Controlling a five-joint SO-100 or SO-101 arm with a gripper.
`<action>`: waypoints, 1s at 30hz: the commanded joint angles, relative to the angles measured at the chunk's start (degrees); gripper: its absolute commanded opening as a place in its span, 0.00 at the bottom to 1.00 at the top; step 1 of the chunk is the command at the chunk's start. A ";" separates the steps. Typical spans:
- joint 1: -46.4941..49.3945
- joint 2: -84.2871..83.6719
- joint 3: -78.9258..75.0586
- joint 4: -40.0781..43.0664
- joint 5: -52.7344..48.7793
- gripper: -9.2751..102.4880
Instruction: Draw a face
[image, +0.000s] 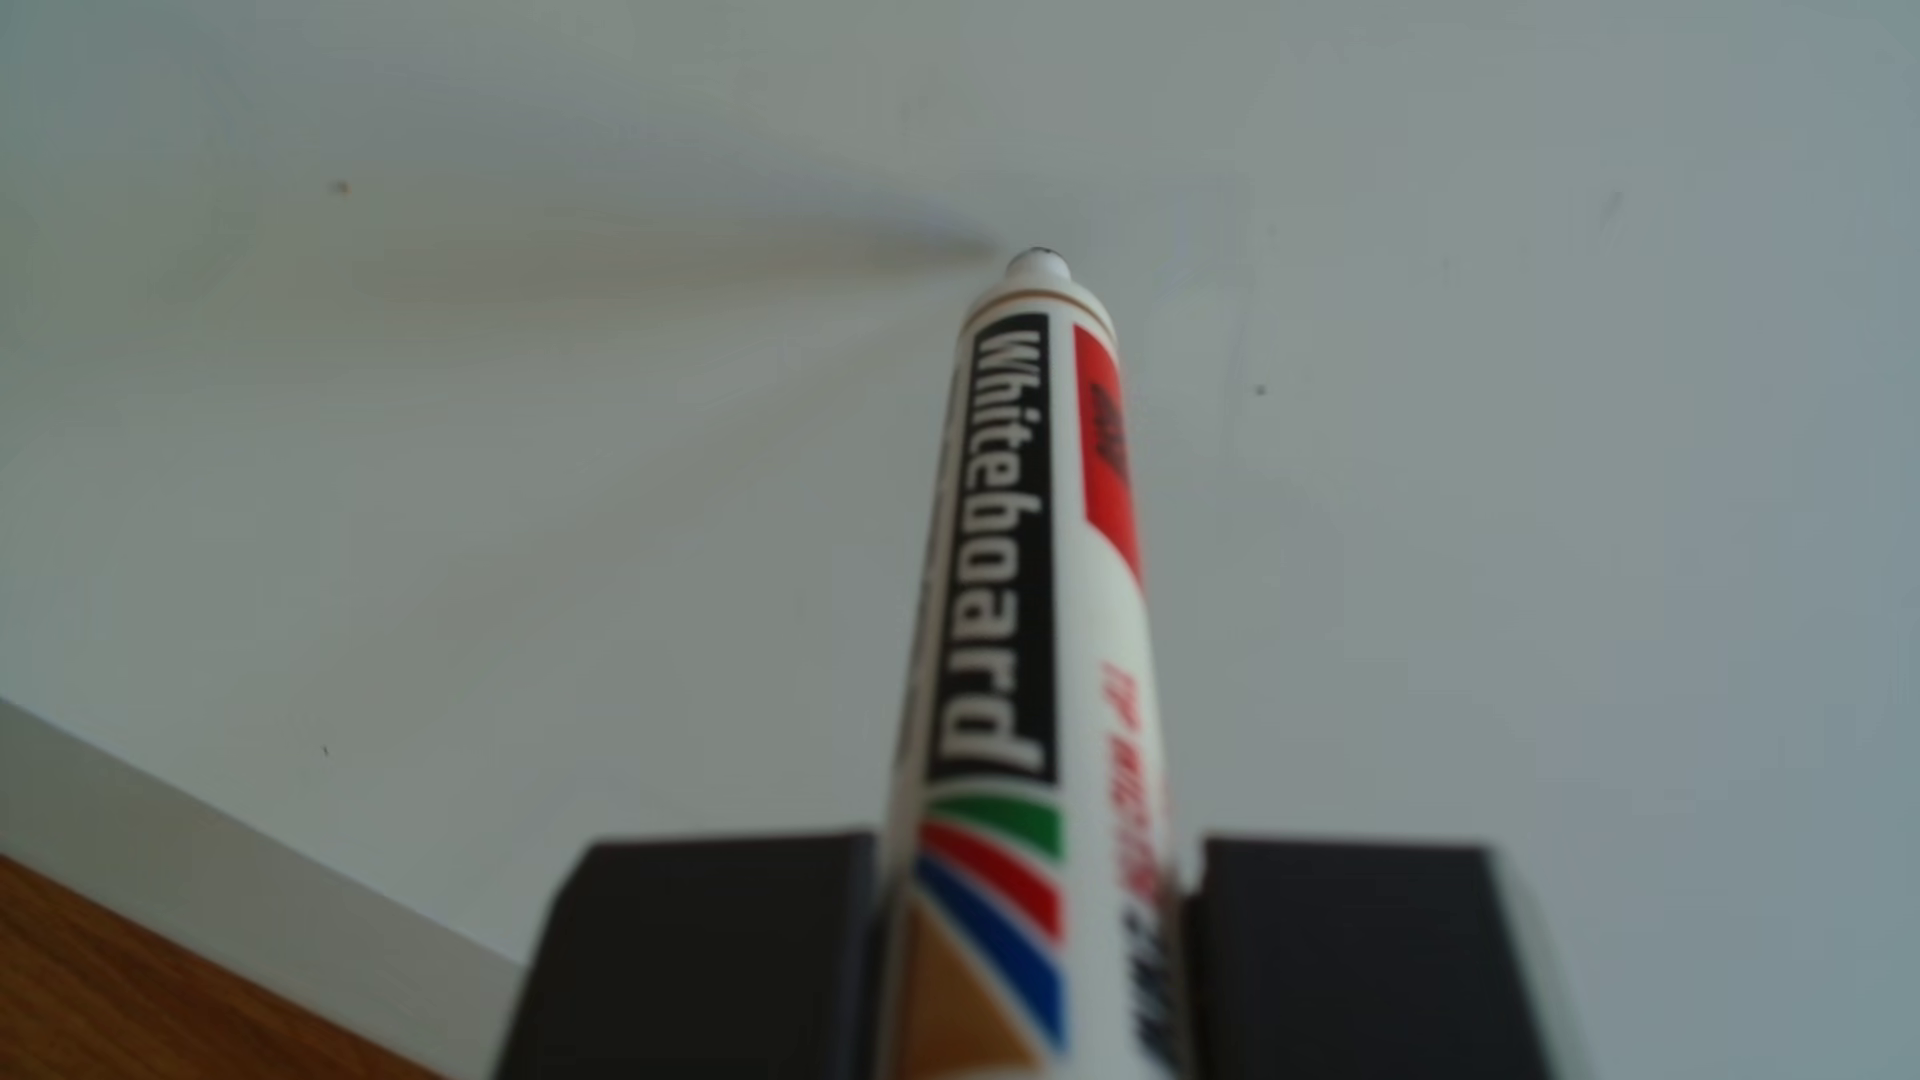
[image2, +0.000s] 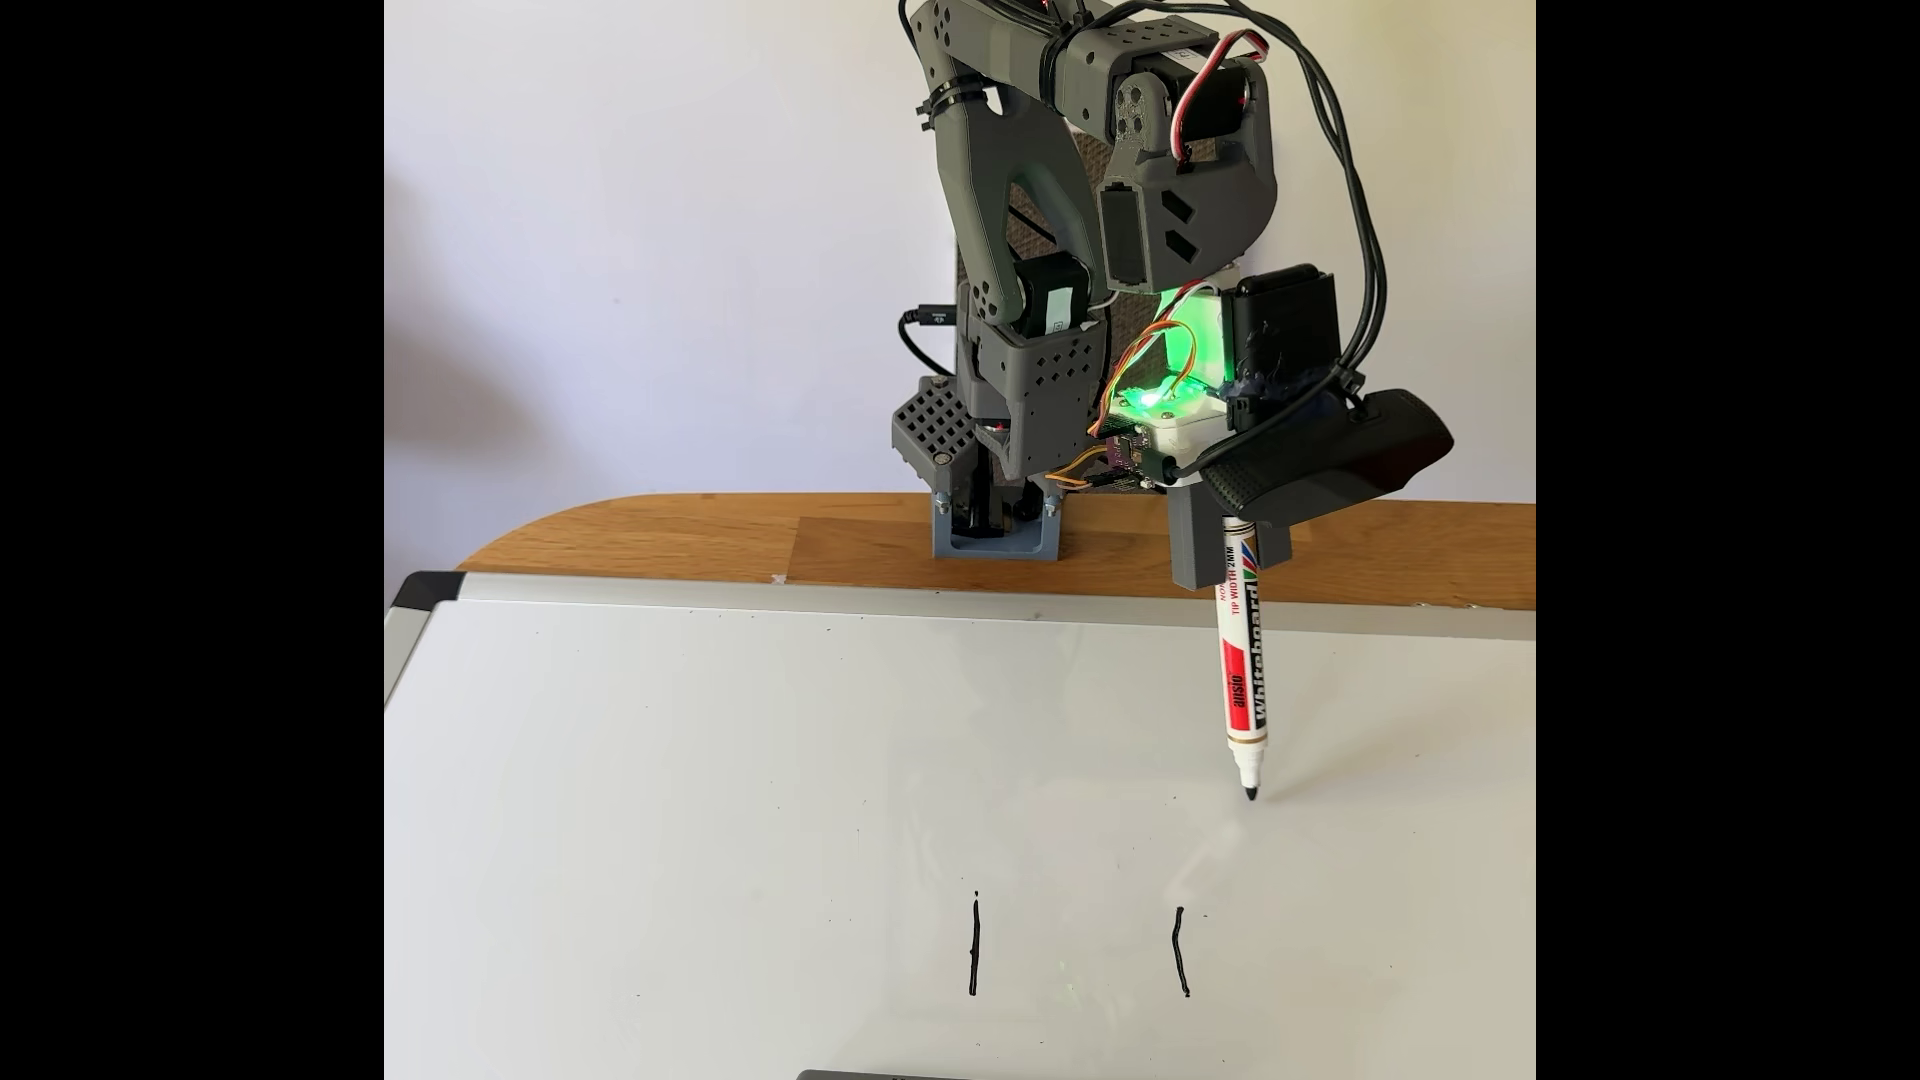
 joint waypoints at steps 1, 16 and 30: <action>-0.35 2.90 -0.44 -2.29 -0.44 0.07; 0.35 2.64 2.81 -4.66 -0.70 0.07; 8.61 2.64 3.16 -4.83 -0.79 0.07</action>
